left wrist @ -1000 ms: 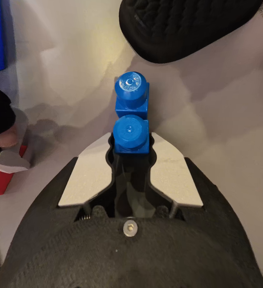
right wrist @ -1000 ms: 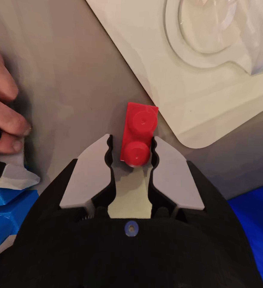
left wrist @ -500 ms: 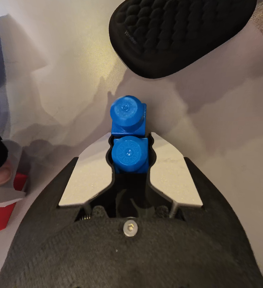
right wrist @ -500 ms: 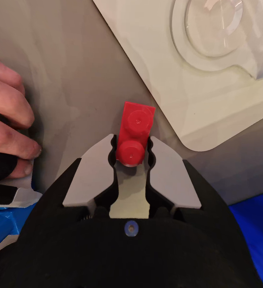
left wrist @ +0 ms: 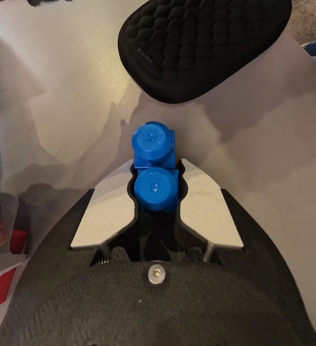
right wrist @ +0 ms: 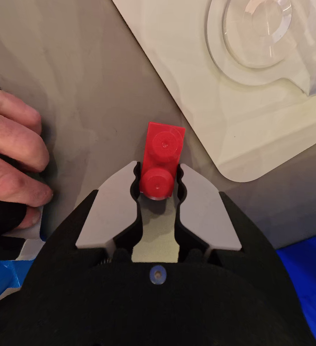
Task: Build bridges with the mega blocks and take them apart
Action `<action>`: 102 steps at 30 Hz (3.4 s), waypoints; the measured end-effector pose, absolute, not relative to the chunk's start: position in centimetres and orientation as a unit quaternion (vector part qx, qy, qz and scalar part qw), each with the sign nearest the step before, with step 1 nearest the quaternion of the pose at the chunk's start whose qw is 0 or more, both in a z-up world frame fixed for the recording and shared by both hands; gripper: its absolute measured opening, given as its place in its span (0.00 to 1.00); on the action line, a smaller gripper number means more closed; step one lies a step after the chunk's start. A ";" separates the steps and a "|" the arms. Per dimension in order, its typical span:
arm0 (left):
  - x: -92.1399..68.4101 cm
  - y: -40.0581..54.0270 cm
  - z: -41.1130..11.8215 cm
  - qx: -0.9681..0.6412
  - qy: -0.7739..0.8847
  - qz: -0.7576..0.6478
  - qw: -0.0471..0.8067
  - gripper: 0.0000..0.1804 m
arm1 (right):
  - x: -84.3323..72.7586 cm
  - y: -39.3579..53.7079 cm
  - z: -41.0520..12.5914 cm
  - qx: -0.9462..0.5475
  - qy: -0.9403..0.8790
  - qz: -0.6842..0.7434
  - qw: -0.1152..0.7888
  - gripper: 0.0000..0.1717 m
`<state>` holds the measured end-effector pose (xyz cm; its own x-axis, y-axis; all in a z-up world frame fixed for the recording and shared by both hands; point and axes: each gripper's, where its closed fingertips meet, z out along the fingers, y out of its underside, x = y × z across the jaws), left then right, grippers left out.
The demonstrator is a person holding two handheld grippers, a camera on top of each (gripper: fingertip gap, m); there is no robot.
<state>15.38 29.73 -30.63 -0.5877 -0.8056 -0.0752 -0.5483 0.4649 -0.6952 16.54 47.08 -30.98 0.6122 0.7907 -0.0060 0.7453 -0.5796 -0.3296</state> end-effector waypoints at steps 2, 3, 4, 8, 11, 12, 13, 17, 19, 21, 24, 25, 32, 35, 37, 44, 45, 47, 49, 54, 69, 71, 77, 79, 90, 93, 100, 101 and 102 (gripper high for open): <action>15.5 29.8 -30.6 -0.409 0.831 -0.316 0.208 0.22 | 16.5 47.1 -31.0 -0.885 -0.435 0.076 0.149 0.22; 15.6 29.9 -30.6 -0.411 0.829 -0.316 0.210 0.22 | 16.5 47.1 -31.0 -0.885 -0.435 0.076 0.149 0.22; 15.7 30.0 -30.4 -0.411 0.826 -0.320 0.216 0.22 | 16.5 47.1 -31.0 -0.885 -0.435 0.076 0.149 0.22; 15.9 29.9 -30.0 -0.409 0.821 -0.331 0.220 0.22 | 16.5 47.0 -31.0 -0.884 -0.435 0.077 0.149 0.22; 16.1 29.7 -30.2 -0.410 0.824 -0.330 0.211 0.29 | 16.5 47.0 -31.0 -0.884 -0.435 0.077 0.150 0.22; 16.1 29.7 -30.4 -0.410 0.827 -0.325 0.204 0.31 | 16.5 47.0 -31.0 -0.884 -0.435 0.078 0.151 0.22; 16.1 29.6 -30.6 -0.411 0.831 -0.320 0.197 0.32 | 16.5 47.0 -31.0 -0.884 -0.436 0.078 0.151 0.22; 16.4 29.2 -30.6 -0.401 0.835 -0.324 0.194 0.27 | 16.5 47.0 -31.0 -0.883 -0.437 0.079 0.152 0.22; 16.6 28.9 -30.6 -0.393 0.839 -0.325 0.190 0.24 | 16.5 47.0 -31.0 -0.883 -0.437 0.080 0.152 0.22; 16.8 28.7 -30.6 -0.391 0.840 -0.327 0.186 0.23 | 16.5 47.0 -31.0 -0.883 -0.438 0.079 0.152 0.22; 16.8 28.5 -30.6 -0.385 0.843 -0.329 0.181 0.23 | 16.5 47.0 -31.0 -0.882 -0.439 0.079 0.152 0.22; 16.7 28.3 -30.6 -0.378 0.846 -0.329 0.180 0.23 | 16.5 47.0 -31.0 -0.882 -0.439 0.079 0.152 0.21; 17.2 29.0 -30.2 -0.393 0.834 -0.325 0.212 0.22 | 16.6 47.0 -30.9 -0.882 -0.437 0.079 0.160 0.21; 17.1 28.8 -29.9 -0.390 0.830 -0.342 0.204 0.22 | 16.9 46.9 -31.0 -0.884 -0.431 0.085 0.162 0.22; 17.2 28.7 -29.7 -0.383 0.830 -0.344 0.213 0.22 | 17.0 46.8 -31.0 -0.884 -0.431 0.086 0.162 0.22; 17.6 28.1 -30.6 -0.375 0.847 -0.332 0.176 0.30 | 17.0 46.8 -31.0 -0.882 -0.434 0.086 0.161 0.22; 17.7 27.9 -30.7 -0.373 0.849 -0.333 0.169 0.32 | 17.0 46.8 -31.0 -0.882 -0.434 0.086 0.161 0.22; 18.0 27.7 -30.7 -0.371 0.851 -0.334 0.164 0.32 | 17.0 46.9 -31.0 -0.882 -0.434 0.086 0.162 0.21; 18.0 27.2 -30.8 -0.361 0.856 -0.338 0.151 0.29 | 17.0 46.9 -31.0 -0.882 -0.434 0.087 0.162 0.21; 18.5 26.7 -30.8 -0.346 0.861 -0.336 0.160 0.29 | 17.0 46.9 -31.0 -0.881 -0.435 0.086 0.162 0.21; 18.1 26.6 -30.7 -0.350 0.858 -0.337 0.167 0.29 | 17.1 46.7 -30.7 -0.881 -0.433 0.088 0.171 0.21; 17.9 26.9 -30.5 -0.355 0.854 -0.339 0.172 0.36 | 17.2 46.6 -30.2 -0.881 -0.429 0.093 0.179 0.21; 15.4 29.9 -28.3 -0.425 0.800 -0.371 0.203 0.41 | 18.2 45.1 -26.6 -0.875 -0.409 0.105 0.237 0.20; 14.2 30.0 -28.1 -0.437 0.786 -0.387 0.203 0.38 | 18.7 43.5 -24.5 -0.870 -0.396 0.116 0.270 0.20; 12.2 28.8 -29.2 -0.448 0.794 -0.363 0.195 0.31 | 22.5 34.2 -27.0 -0.898 -0.383 0.097 0.193 0.20; 12.2 28.3 -29.5 -0.445 0.798 -0.358 0.191 0.31 | 22.1 33.6 -27.6 -0.897 -0.401 0.087 0.165 0.20; 12.7 28.6 -29.8 -0.448 0.797 -0.357 0.190 0.32 | 22.8 32.8 -27.7 -0.902 -0.384 0.089 0.174 0.20; 12.7 28.6 -29.8 -0.448 0.796 -0.358 0.192 0.31 | 23.1 32.4 -27.7 -0.902 -0.377 0.098 0.186 0.20; 12.8 28.6 -29.9 -0.449 0.796 -0.357 0.192 0.31 | 23.4 32.1 -27.7 -0.901 -0.372 0.107 0.198 0.20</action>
